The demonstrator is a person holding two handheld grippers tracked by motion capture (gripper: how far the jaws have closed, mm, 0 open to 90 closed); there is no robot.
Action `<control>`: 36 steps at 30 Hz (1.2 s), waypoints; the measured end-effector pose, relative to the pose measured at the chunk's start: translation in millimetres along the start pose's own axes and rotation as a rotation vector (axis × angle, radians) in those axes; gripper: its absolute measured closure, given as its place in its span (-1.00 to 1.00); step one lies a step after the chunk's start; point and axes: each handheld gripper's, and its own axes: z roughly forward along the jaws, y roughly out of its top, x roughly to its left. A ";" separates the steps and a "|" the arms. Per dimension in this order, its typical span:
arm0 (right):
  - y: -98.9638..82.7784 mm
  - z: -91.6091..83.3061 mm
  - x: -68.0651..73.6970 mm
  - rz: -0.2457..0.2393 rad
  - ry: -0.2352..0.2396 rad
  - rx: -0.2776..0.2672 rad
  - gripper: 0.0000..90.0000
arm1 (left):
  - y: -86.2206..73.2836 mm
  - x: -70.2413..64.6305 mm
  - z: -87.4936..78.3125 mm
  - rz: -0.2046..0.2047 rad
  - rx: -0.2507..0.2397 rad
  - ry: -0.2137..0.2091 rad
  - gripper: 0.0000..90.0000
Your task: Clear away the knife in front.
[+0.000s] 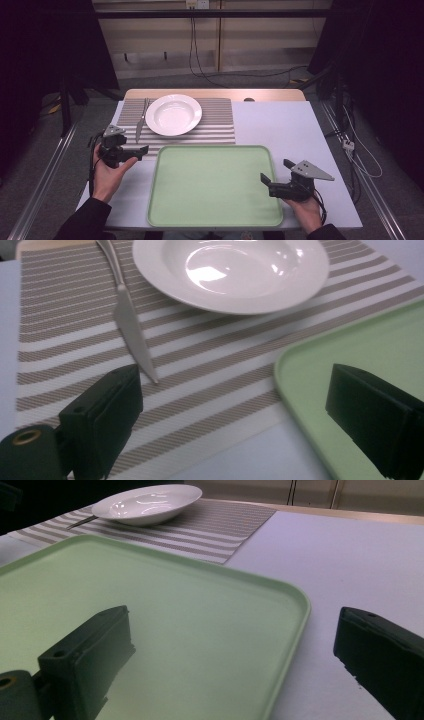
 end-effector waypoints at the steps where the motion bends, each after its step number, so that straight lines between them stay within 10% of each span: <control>1: 0.0 0.0 0.0 0.000 0.000 0.000 -0.95 | 1.7 2.4 1.2 -0.004 -0.003 0.006 -0.82; 36: 1.3 2.8 0.7 0.000 0.004 0.001 -0.95 | 60.3 98.4 77.2 -0.087 0.128 0.126 -0.40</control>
